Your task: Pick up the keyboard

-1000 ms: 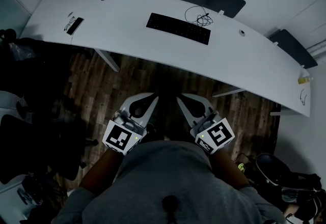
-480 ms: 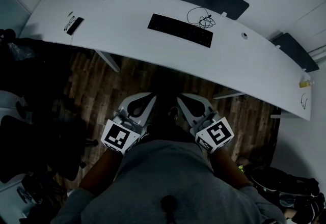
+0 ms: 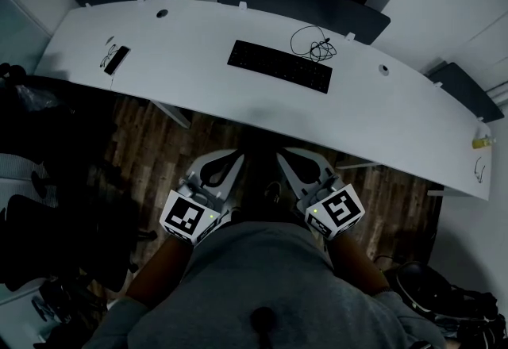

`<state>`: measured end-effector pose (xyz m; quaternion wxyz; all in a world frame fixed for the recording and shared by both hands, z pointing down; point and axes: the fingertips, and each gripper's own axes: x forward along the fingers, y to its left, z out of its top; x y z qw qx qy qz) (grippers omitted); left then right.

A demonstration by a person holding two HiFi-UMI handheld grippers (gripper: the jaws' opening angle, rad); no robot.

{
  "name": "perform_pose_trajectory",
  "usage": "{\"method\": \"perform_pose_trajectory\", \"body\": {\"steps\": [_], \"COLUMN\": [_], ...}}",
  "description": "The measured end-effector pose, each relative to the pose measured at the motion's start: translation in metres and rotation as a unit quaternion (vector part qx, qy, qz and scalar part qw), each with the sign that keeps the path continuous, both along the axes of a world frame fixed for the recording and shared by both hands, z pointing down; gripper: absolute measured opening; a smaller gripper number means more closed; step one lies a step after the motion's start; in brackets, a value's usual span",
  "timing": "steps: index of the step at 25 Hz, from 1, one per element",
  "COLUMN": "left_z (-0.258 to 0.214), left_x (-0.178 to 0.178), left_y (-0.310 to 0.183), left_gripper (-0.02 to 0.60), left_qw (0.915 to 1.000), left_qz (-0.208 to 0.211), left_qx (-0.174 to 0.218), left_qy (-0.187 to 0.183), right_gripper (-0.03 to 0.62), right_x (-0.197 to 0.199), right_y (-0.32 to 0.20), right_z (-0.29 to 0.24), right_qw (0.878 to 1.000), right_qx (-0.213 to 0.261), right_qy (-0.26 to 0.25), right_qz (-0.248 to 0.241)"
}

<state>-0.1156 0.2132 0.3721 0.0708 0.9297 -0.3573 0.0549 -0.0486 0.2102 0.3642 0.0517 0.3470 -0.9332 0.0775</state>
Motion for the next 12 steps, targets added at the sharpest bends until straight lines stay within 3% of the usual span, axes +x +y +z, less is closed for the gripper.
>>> {"method": "perform_pose_trajectory", "body": {"steps": [2, 5, 12], "left_z": [0.002, 0.002, 0.007], "left_x": [0.009, 0.025, 0.058], "left_y": [-0.013, -0.03, -0.064], "left_gripper": [0.008, 0.008, 0.008], "left_qw": [0.9998, 0.9999, 0.9995], "left_qz": [0.009, 0.01, 0.024], "left_qx": [0.017, 0.003, 0.013], "left_qy": [-0.008, -0.007, -0.019], "right_gripper": [0.017, 0.017, 0.015], "right_x": [0.01, 0.023, 0.053], "right_y": [-0.012, -0.029, -0.06], "right_z": [0.004, 0.007, 0.018], "right_qw": [1.0, 1.0, 1.0], "right_qx": [-0.005, -0.015, -0.025], "right_qy": [0.0, 0.001, -0.009], "right_qz": [0.001, 0.001, 0.001]}}
